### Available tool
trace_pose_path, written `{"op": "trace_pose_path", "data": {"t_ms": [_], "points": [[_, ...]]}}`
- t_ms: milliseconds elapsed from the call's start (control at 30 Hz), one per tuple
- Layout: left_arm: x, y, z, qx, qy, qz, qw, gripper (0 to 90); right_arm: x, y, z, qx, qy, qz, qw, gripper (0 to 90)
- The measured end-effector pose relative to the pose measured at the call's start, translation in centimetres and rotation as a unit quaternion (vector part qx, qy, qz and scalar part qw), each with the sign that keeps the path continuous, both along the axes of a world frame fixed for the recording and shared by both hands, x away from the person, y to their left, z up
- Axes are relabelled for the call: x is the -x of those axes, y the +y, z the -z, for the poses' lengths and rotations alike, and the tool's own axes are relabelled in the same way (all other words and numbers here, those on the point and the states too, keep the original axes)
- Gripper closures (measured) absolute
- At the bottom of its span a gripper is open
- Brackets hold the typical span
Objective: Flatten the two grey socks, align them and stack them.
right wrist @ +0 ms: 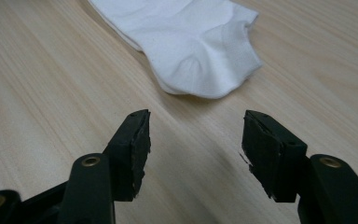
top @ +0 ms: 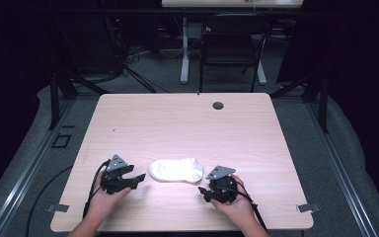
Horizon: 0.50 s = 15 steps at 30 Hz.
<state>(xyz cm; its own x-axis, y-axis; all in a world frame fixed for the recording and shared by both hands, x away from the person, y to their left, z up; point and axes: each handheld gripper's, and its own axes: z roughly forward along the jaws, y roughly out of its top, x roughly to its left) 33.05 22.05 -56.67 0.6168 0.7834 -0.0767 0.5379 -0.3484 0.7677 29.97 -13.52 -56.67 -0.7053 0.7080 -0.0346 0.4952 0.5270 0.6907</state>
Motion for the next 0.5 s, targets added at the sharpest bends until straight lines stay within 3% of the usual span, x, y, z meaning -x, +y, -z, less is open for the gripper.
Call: {"op": "trace_pose_path", "data": {"t_ms": [333,500], "points": [[-0.02,-0.74,0.31,-0.008,0.003,0.012,0.9999,37.8,0.01,0.61,0.2,-0.005,-0.016,0.006,0.9998,43.0],[-0.05,-1.07,0.51,-0.014,0.007,0.018,0.9997,37.8,-0.02,0.5,0.27,-0.005,-0.009,0.009,0.9999,43.0]]}}
